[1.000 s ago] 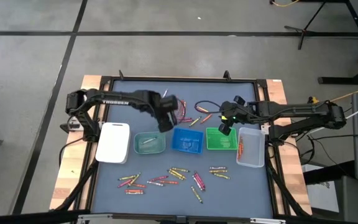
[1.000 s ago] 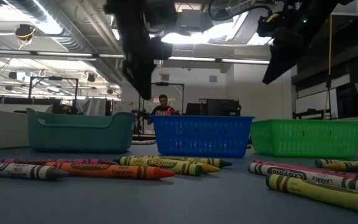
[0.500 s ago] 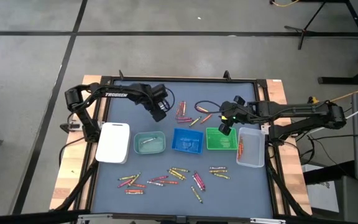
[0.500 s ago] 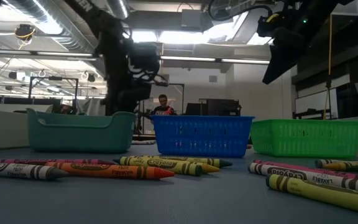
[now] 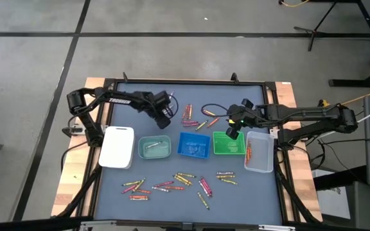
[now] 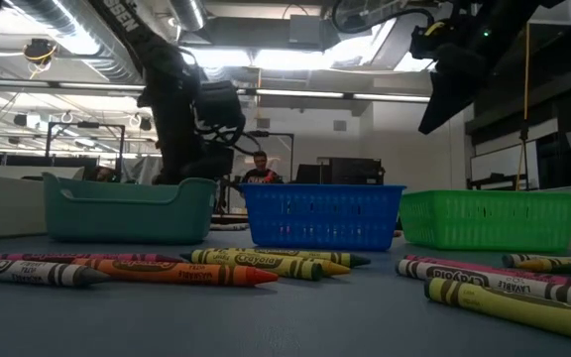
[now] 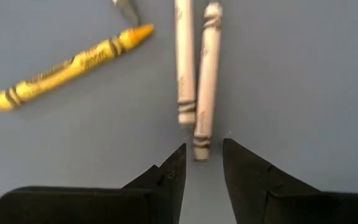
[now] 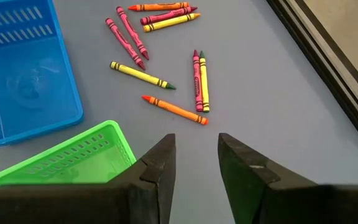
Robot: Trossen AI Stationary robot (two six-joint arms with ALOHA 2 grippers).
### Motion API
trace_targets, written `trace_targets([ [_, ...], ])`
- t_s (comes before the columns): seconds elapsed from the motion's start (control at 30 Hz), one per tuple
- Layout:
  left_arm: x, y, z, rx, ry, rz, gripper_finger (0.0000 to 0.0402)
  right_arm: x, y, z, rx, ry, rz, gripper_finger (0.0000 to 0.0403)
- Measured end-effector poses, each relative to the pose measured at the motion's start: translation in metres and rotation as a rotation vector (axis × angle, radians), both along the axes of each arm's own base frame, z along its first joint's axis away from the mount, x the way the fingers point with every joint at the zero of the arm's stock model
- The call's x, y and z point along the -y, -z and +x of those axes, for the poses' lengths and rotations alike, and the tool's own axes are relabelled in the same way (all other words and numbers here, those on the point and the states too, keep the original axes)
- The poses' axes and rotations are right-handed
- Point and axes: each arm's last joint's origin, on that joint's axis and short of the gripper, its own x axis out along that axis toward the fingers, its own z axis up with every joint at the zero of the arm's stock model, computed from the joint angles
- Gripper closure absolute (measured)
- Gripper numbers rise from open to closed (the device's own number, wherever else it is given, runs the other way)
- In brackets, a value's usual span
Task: Sort crayons
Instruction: Put the gray crayon into the light green bin
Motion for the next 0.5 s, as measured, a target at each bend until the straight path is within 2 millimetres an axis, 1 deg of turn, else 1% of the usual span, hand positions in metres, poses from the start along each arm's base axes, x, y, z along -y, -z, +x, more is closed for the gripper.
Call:
trace_targets([
  [0.17,0.0014,0.0055,-0.0026,0.021,-0.002,0.009,0.0314,0.0000,0.0000,0.0000,0.000,0.000,0.000,0.0283],
  [0.3,0.0012,0.0054,-0.0019,0.028,0.007,0.014,0.0320,0.0000,0.0000,0.0000,0.000,0.000,0.000,0.0283],
  [0.5,0.0012,0.0057,-0.0018,0.029,0.009,0.013,0.0346,0.0000,0.0000,0.0000,0.000,0.000,0.000,0.0283],
])
